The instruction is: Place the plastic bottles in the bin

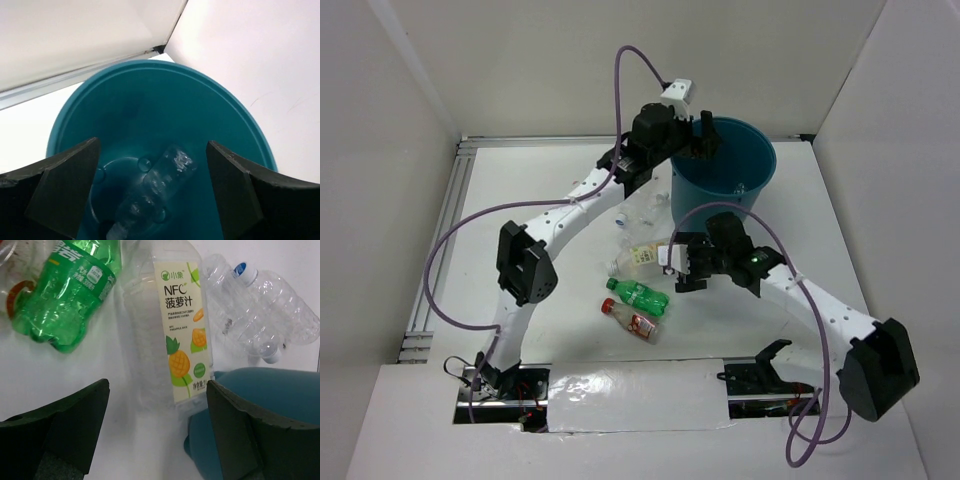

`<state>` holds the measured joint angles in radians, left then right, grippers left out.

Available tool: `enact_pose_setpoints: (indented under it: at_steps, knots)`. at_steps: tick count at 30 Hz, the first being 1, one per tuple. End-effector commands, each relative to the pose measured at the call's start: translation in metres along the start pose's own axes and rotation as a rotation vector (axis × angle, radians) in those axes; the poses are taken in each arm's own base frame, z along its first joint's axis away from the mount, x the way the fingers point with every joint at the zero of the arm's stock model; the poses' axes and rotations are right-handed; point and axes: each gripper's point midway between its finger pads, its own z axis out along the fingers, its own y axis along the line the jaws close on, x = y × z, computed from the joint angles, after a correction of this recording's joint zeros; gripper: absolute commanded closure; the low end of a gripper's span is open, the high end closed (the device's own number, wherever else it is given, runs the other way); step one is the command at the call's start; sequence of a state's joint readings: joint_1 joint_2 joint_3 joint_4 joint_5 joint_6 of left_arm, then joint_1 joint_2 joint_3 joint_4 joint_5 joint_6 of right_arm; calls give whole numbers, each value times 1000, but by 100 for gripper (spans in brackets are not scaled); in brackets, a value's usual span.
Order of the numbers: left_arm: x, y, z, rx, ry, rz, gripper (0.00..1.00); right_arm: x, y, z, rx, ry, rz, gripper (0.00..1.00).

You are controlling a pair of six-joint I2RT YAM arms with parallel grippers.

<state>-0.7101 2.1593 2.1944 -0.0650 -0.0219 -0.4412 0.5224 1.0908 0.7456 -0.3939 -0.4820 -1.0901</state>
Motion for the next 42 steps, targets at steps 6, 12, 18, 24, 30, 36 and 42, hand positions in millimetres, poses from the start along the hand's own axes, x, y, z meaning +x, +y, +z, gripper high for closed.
enact_pose_setpoints:
  at_steps: [6,12,18,24,30,36,42]
  knots:
    - [-136,-16,-154,-96,-270,80,0,-3,-44,37,67,71,-122,8]
    - [-29,53,-247,-268,-109,25,0,4,-46,61,17,102,-202,1]
    - [57,78,-317,-319,13,-94,0,12,-47,82,-87,125,-277,1]
    - [114,83,-349,-327,96,-260,0,28,-19,94,-315,108,-327,1]
    - [141,81,-373,-333,128,-393,0,47,7,108,-472,90,-344,1]
    - [157,76,-381,-312,167,-455,0,50,35,97,-613,114,-274,22]
    - [172,73,-383,-314,214,-496,2,12,12,88,-521,103,-175,84]
